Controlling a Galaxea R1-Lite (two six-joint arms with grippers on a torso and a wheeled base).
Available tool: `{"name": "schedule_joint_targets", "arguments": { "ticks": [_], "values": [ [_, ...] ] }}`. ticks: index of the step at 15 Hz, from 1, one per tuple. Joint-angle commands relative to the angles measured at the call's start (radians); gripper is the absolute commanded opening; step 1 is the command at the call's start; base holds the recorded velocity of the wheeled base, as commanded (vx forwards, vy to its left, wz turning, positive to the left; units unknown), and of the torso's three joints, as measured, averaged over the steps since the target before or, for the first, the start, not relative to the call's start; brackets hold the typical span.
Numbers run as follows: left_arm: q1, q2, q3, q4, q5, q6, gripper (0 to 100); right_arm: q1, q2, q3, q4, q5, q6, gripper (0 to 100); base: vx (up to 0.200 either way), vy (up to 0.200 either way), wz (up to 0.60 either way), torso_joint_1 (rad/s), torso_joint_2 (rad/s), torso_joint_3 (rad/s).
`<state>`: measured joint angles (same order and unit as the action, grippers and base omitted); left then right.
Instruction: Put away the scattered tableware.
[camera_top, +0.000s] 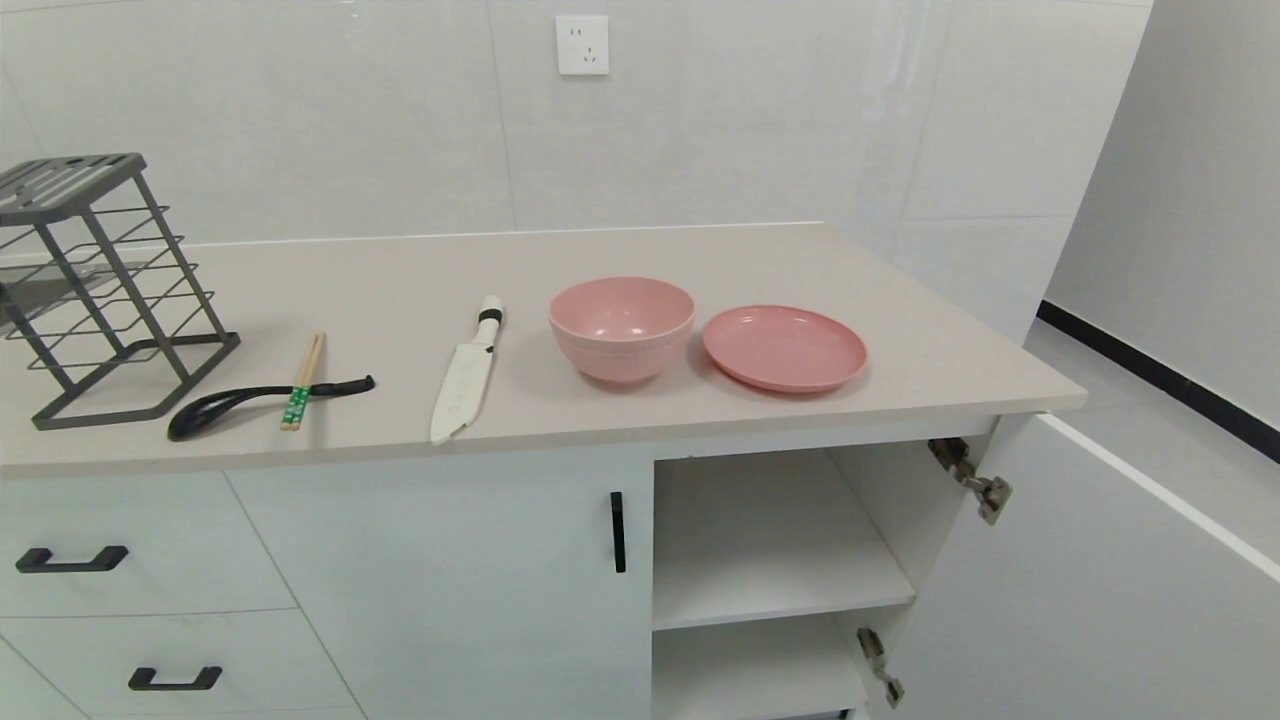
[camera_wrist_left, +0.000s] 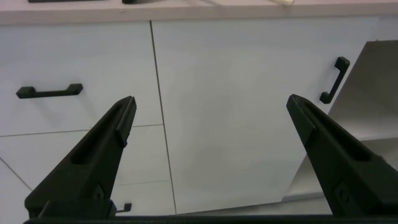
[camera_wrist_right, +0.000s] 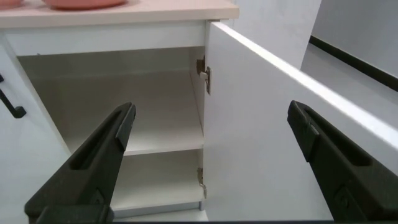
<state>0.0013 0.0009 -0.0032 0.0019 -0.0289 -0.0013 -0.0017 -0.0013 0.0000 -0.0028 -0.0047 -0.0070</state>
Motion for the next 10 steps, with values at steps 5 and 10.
{"name": "schedule_joint_targets", "arguments": {
  "ticks": [5, 10],
  "values": [
    [0.0, 0.002, 0.0, 0.0, 0.001, 0.0, 100, 0.0, 0.001, 0.0, 0.0, 0.0, 0.001, 100, 0.0, 0.0, 0.0, 0.143, -0.43, -0.285],
    [0.0, 0.002, 0.0, 0.0, 0.001, -0.002, 100, 0.0, 0.001, 0.0, 0.0, 0.0, 0.001, 100, 0.0, 0.0, 0.0, 0.191, -0.5, -0.314]
  ]
}}
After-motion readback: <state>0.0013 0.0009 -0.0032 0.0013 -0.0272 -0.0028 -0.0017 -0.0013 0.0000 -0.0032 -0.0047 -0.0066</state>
